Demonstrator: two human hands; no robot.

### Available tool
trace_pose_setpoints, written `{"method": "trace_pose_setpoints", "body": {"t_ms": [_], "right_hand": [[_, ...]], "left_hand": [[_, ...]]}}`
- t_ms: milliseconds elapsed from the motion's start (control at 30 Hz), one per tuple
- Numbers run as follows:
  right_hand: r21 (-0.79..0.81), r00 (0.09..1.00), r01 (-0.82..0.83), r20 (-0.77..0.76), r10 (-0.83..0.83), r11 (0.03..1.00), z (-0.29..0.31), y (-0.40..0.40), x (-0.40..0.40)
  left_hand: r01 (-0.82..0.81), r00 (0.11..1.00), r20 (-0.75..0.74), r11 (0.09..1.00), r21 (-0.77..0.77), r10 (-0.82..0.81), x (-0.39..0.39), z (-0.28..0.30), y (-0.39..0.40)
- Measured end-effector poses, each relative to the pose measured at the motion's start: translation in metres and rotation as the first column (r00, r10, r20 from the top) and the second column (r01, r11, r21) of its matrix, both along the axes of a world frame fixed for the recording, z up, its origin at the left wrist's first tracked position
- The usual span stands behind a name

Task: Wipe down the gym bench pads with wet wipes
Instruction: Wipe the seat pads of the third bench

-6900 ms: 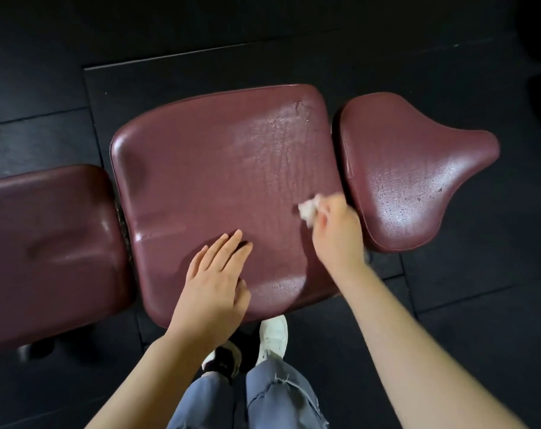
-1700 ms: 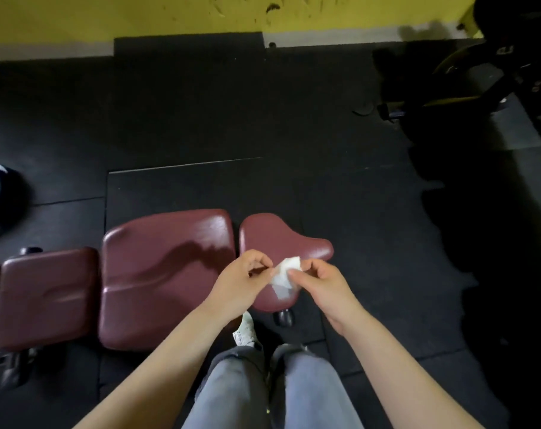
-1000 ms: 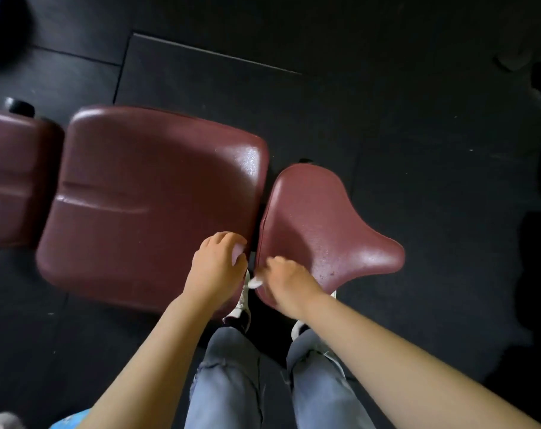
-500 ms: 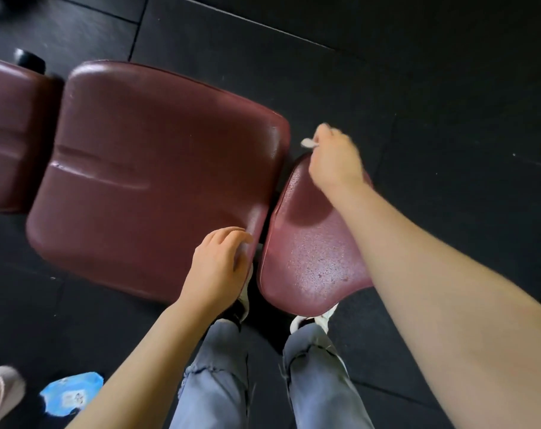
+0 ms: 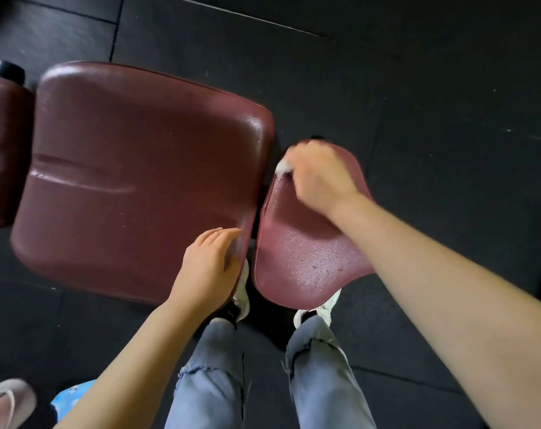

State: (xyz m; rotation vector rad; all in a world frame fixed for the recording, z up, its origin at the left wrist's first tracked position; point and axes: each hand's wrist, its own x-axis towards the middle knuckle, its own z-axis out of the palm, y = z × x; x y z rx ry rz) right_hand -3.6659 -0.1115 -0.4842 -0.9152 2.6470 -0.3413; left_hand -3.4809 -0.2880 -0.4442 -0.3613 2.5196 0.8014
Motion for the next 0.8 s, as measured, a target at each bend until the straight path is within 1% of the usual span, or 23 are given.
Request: {"method": "trace_pose_setpoints", "body": {"t_ms": [33,67,100,133,167,233,267,300,333,367,400,433,467,500,533,567,600,633,667,700,733,767,800], "right_hand": [[0.005,0.981,0.195,-0.016,-0.195,0.981,-0.001,0.003,-0.018],[-0.009,0.943,0.332,-0.014,-0.332,0.943,-0.002,0.006,-0.022],[-0.034,0.925,0.380,-0.013,-0.381,0.924,-0.002,0.008,-0.015],[-0.057,0.940,0.340,-0.009,-0.341,0.939,-0.002,0.011,0.004],[-0.087,0.968,0.251,0.035,-0.249,0.964,0.000,0.015,0.032],[-0.176,0.983,-0.017,0.177,0.049,0.984,0.005,0.030,0.100],[-0.160,0.945,-0.204,0.226,0.237,0.966,0.010,0.041,0.132],[-0.097,0.877,-0.402,0.247,0.413,0.911,0.015,0.053,0.156],[-0.038,0.795,-0.564,0.245,0.555,0.825,0.017,0.065,0.170],[-0.021,0.730,-0.659,0.221,0.646,0.752,0.016,0.072,0.173],[-0.035,0.700,-0.697,0.183,0.690,0.717,0.014,0.071,0.163],[-0.052,0.703,-0.699,0.127,0.699,0.713,0.012,0.065,0.145],[-0.057,0.740,-0.666,0.074,0.669,0.743,0.008,0.056,0.121],[-0.043,0.801,-0.597,0.016,0.599,0.801,0.003,0.044,0.092],[-0.005,0.877,-0.478,-0.044,0.478,0.878,-0.001,0.032,0.061],[0.047,0.945,-0.306,-0.105,0.310,0.951,-0.003,0.025,0.031],[0.075,0.987,-0.076,-0.133,0.085,0.994,-0.003,0.023,0.003],[0.064,0.981,0.156,-0.128,-0.147,0.986,-0.003,0.026,-0.016],[0.033,0.939,0.332,-0.106,-0.327,0.943,-0.004,0.029,-0.025],[0.008,0.902,0.427,-0.067,-0.426,0.904,-0.005,0.032,-0.023],[-0.019,0.901,0.430,-0.048,-0.430,0.903,-0.006,0.035,-0.012],[-0.053,0.933,0.358,-0.033,-0.359,0.932,-0.006,0.038,0.008],[-0.112,0.972,0.231,-0.019,-0.234,0.967,-0.004,0.042,0.036]], "left_hand": [[-0.003,1.000,0.012,1.000,-0.001,0.003,-0.001,0.001,0.002],[-0.003,1.000,0.020,1.000,0.000,0.003,-0.001,0.002,0.004],[0.004,1.000,0.023,1.000,0.007,-0.004,-0.002,0.003,0.006],[0.016,0.999,0.028,1.000,0.017,-0.017,-0.004,0.004,0.007],[0.027,0.999,0.038,0.999,0.025,-0.028,-0.006,0.005,0.009],[0.049,0.997,0.063,0.998,0.027,-0.051,-0.009,0.007,0.010],[0.066,0.996,0.065,0.998,0.020,-0.067,-0.011,0.007,0.011],[0.083,0.995,0.063,0.997,0.011,-0.083,-0.011,0.007,0.011],[0.095,0.994,0.062,0.995,-0.001,-0.095,-0.012,0.007,0.012],[0.106,0.993,0.061,0.994,-0.011,-0.105,-0.013,0.006,0.013],[0.115,0.991,0.064,0.993,-0.018,-0.114,-0.014,0.005,0.014],[0.125,0.990,0.071,0.992,-0.023,-0.123,-0.015,0.004,0.014],[0.134,0.988,0.075,0.991,-0.026,-0.131,-0.017,0.003,0.015],[0.139,0.988,0.074,0.990,-0.028,-0.136,-0.017,0.000,0.015],[0.139,0.988,0.072,0.990,-0.031,-0.137,-0.018,-0.002,0.016],[0.139,0.988,0.073,0.990,-0.036,-0.136,-0.018,-0.003,0.017],[0.136,0.988,0.078,0.990,-0.040,-0.133,-0.017,-0.003,0.018],[0.132,0.988,0.088,0.990,-0.045,-0.128,-0.017,-0.002,0.020],[0.130,0.987,0.100,0.990,-0.048,-0.125,-0.017,-0.001,0.022],[0.134,0.985,0.113,0.990,-0.046,-0.128,-0.017,0.000,0.024],[0.144,0.982,0.126,0.989,-0.040,-0.138,-0.018,0.001,0.027],[0.157,0.979,0.135,0.987,-0.034,-0.151,-0.019,0.001,0.029],[0.169,0.977,0.140,0.985,-0.031,-0.163,-0.020,0.002,0.031]]}}
